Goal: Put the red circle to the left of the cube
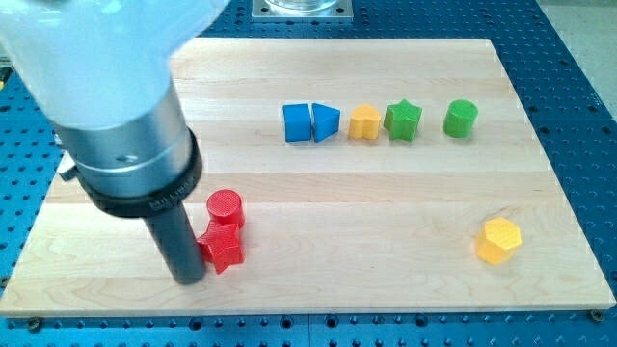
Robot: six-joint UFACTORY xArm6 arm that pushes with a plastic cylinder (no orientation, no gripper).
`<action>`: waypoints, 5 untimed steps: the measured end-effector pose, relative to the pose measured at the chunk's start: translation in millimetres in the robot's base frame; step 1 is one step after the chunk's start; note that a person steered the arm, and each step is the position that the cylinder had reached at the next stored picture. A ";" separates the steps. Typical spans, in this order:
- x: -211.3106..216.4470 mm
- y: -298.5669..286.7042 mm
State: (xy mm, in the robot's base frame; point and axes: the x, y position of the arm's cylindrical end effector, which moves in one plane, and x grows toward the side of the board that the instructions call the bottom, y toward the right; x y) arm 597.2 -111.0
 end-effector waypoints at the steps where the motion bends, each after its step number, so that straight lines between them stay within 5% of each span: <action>1: 19.3 19.7; 3: -103.5 16.2; 5: -130.3 -25.2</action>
State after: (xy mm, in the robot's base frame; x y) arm 466.9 -136.2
